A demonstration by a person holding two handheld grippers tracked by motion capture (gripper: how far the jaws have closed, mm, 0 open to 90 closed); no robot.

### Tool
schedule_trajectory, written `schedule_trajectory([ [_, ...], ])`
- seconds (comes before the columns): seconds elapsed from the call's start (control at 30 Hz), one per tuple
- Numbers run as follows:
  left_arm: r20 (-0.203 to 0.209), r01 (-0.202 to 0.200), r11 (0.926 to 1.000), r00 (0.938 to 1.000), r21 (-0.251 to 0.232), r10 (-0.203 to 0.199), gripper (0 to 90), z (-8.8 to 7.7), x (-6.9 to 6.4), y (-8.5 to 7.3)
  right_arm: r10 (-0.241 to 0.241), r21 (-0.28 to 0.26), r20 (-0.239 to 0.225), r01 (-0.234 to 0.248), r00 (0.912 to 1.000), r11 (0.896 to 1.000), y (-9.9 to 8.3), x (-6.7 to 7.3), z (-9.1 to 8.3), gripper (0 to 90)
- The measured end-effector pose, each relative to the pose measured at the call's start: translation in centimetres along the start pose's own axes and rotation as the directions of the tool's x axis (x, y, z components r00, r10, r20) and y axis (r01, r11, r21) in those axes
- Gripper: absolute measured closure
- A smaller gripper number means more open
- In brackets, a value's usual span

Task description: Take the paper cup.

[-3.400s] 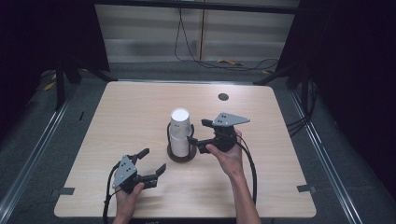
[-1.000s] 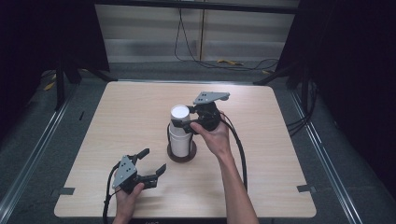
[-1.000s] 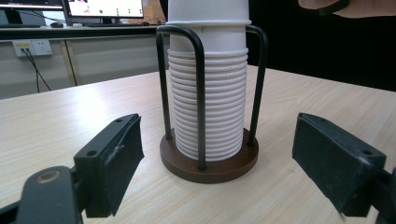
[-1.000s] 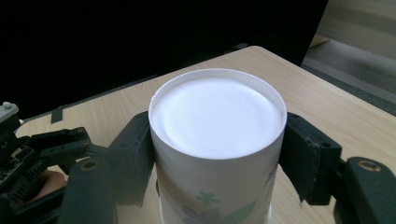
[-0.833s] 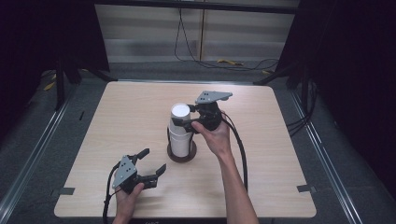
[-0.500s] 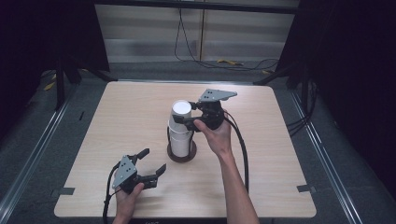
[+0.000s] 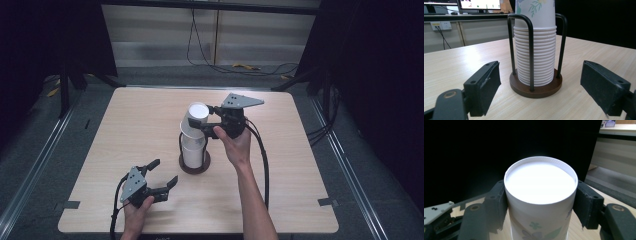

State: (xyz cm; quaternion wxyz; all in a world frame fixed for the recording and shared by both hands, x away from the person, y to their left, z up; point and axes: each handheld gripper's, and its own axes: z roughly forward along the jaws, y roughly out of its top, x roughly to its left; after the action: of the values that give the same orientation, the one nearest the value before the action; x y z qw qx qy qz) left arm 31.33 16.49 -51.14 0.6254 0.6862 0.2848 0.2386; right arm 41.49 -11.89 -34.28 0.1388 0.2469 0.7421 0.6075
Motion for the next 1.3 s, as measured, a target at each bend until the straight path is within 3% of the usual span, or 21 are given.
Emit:
schedule_trajectory([
  [0.57,-0.001,0.001,1.0,1.0,0.0,-0.001,16.0,0.0,0.0,0.0,0.02,-0.09,0.017,-0.018,0.9997,0.996,0.0,-0.1,-1.7,35.9],
  [1.03,-0.01,0.008,0.9999,0.9999,0.008,-0.008,16.0,0.0,0.2,0.0,0.04,-0.126,0.036,-0.035,0.9986,0.991,-0.5,-0.4,-4.3,36.2],
  [1.3,0.007,-0.016,0.9998,0.9998,0.009,0.016,15.8,0.1,0.2,0.1,0.057,-0.14,0.035,-0.052,0.9977,0.989,-1.4,-0.3,-5.4,36.2],
])
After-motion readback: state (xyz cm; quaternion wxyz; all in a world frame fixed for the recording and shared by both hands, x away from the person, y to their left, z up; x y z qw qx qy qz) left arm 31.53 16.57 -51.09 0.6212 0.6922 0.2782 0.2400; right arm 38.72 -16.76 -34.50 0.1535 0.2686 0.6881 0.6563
